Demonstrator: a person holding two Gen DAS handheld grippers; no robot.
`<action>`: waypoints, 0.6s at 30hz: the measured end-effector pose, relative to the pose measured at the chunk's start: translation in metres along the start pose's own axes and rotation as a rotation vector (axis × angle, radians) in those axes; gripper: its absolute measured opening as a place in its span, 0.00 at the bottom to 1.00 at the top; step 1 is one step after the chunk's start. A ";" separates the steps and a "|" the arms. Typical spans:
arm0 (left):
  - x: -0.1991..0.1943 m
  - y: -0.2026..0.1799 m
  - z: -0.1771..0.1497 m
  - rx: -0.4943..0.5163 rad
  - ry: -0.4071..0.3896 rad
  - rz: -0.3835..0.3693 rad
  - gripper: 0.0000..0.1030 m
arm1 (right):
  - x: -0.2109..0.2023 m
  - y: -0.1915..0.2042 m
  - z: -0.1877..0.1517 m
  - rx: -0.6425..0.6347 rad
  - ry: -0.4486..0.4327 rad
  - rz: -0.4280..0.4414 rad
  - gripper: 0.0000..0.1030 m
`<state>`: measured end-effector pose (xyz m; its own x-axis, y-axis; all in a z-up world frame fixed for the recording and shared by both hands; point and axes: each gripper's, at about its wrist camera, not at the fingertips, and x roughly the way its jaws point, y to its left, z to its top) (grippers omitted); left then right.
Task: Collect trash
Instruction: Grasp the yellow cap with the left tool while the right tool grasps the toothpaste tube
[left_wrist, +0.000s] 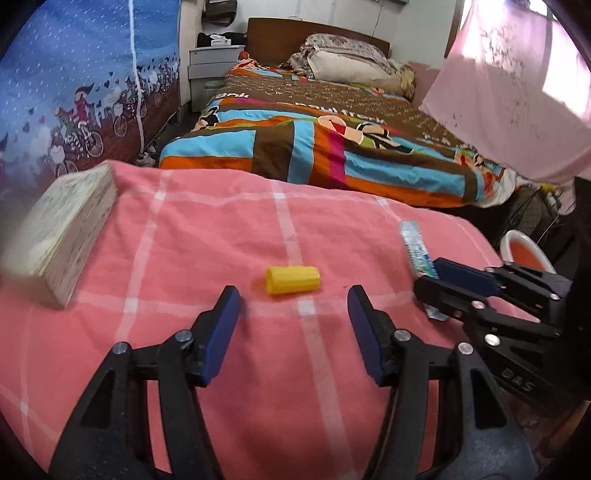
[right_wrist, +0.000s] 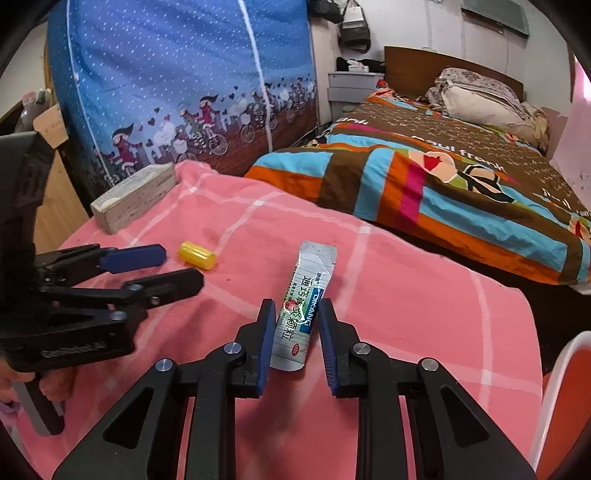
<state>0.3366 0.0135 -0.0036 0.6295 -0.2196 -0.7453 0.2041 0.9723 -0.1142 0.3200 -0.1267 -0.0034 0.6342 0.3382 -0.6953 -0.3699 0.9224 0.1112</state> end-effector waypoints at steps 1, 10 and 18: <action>0.002 -0.003 0.002 0.009 0.005 0.013 0.43 | -0.001 -0.002 -0.001 0.004 -0.005 0.001 0.21; 0.010 -0.005 0.006 -0.002 0.030 0.055 0.18 | -0.009 -0.008 -0.003 0.027 -0.034 0.018 0.21; -0.007 -0.009 -0.004 -0.013 -0.031 0.014 0.18 | -0.028 -0.008 -0.011 0.016 -0.109 -0.002 0.20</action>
<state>0.3274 0.0067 0.0007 0.6552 -0.2080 -0.7262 0.1850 0.9762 -0.1127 0.2976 -0.1456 0.0076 0.7057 0.3536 -0.6140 -0.3583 0.9257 0.1213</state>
